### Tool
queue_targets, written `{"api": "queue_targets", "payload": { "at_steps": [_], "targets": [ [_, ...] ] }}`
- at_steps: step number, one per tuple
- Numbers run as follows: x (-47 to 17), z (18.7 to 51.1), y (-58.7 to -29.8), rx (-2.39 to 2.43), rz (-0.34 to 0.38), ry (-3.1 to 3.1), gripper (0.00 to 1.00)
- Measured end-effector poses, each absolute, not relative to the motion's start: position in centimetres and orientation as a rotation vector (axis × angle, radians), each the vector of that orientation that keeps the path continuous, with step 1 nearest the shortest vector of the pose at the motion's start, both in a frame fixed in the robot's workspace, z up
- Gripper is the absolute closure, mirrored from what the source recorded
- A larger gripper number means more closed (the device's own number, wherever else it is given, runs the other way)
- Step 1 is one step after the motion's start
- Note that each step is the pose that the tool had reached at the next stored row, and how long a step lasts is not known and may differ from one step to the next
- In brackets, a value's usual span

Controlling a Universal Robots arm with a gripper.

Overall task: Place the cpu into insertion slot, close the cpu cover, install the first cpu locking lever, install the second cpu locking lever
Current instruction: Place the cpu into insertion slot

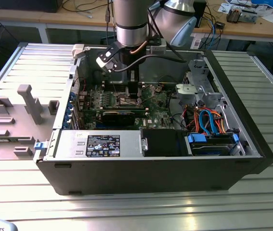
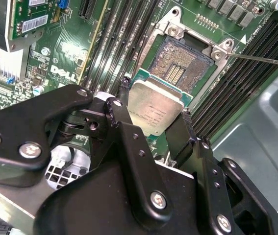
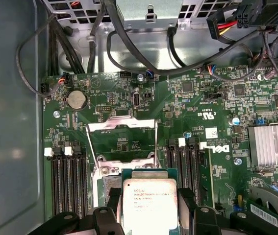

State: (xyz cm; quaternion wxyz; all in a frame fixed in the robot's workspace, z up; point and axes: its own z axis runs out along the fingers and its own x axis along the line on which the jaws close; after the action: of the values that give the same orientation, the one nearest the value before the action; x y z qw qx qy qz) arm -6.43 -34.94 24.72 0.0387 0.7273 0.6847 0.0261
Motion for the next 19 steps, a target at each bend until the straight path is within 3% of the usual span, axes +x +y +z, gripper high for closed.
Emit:
{"api": "queue_targets", "payload": {
  "at_steps": [19],
  "targets": [
    [-6.92,24.52,-34.86,2.230,0.080,2.100,0.46]
  ]
}}
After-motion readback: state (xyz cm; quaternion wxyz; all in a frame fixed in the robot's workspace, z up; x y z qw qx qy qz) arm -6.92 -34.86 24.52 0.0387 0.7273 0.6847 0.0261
